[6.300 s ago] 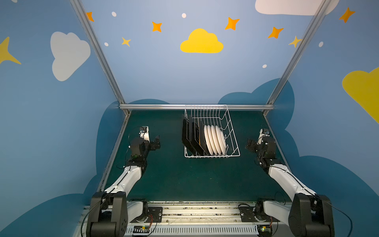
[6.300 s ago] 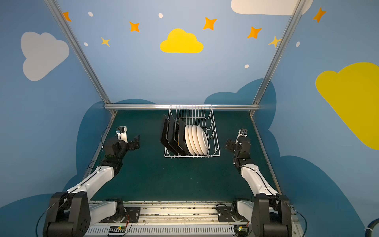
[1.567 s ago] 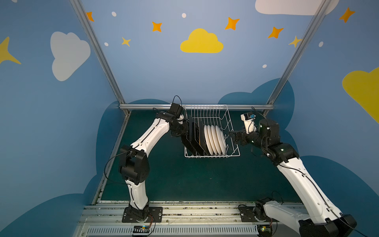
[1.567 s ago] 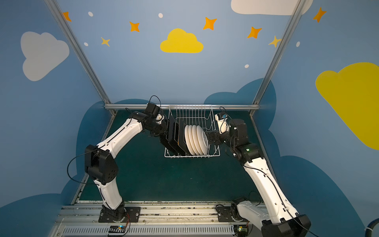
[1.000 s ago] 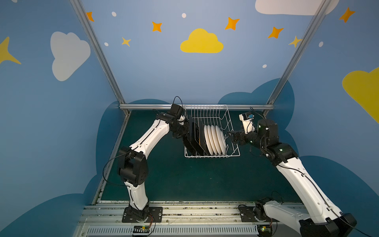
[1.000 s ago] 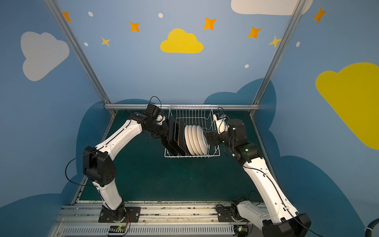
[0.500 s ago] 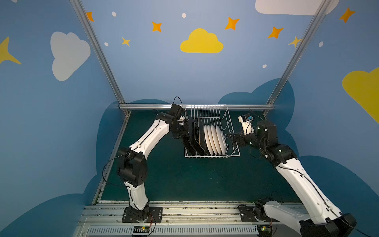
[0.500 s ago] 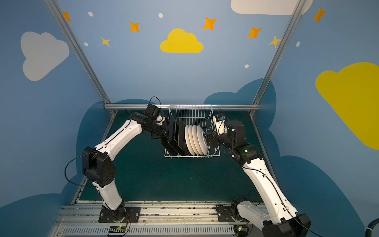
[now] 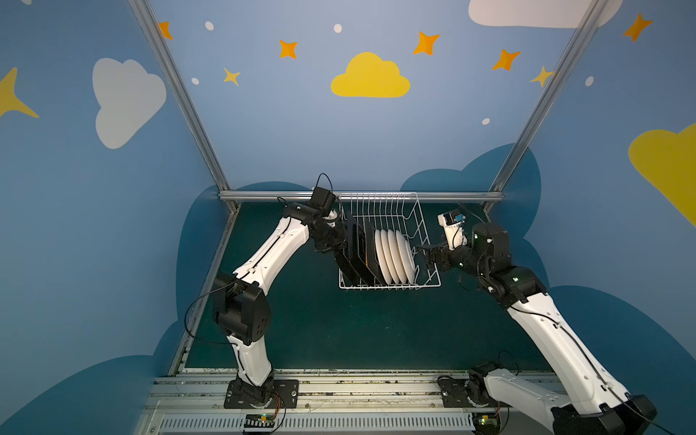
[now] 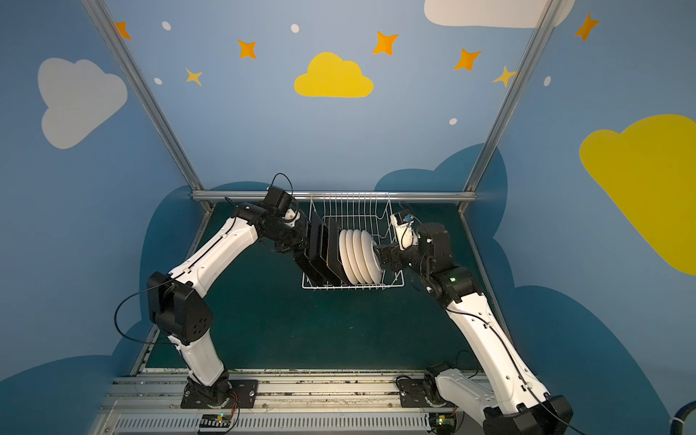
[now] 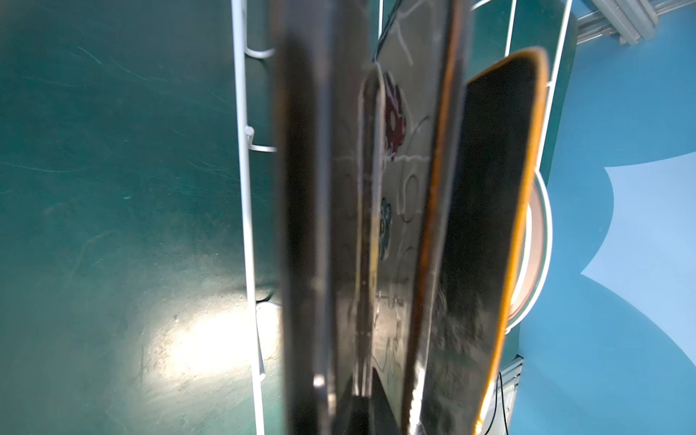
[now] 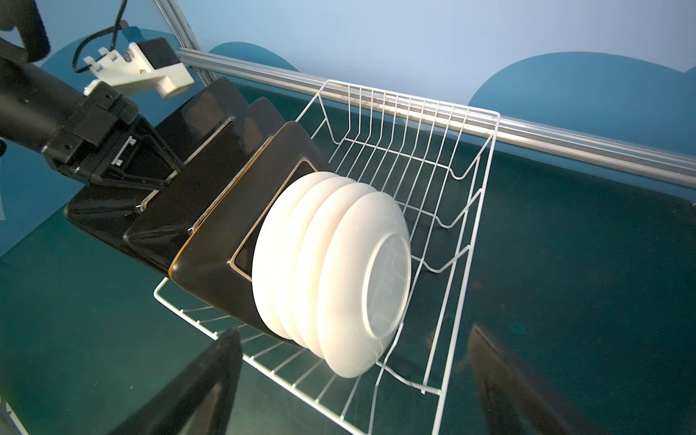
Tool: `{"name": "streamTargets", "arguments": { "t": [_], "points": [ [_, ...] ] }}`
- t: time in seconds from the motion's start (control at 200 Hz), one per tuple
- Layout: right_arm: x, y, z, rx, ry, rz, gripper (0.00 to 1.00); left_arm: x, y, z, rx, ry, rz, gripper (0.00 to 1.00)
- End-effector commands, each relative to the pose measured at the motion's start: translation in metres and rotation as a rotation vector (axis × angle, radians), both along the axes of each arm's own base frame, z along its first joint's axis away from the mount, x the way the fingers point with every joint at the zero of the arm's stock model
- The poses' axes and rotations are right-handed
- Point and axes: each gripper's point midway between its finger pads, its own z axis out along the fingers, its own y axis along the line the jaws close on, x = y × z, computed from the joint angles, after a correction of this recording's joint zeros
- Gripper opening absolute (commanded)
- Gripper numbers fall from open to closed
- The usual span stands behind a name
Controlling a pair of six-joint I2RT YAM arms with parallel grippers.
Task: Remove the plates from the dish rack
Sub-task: 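Close the left gripper on the outermost dark square plate's top edge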
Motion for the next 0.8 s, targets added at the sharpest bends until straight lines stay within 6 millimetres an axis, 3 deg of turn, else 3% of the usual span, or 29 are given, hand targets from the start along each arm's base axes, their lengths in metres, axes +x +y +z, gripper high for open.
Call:
{"name": "streamTargets", "arguments": {
  "t": [0.0, 0.796],
  "points": [
    [-0.004, 0.005, 0.006, 0.012, -0.026, 0.03, 0.93, -0.004, 0.004, 0.058, -0.043, -0.134, -0.015, 0.03],
    [0.002, 0.016, 0.007, 0.029, -0.024, 0.048, 0.93, -0.006, 0.019, 0.095, -0.035, -0.222, -0.006, 0.03]
  ]
}}
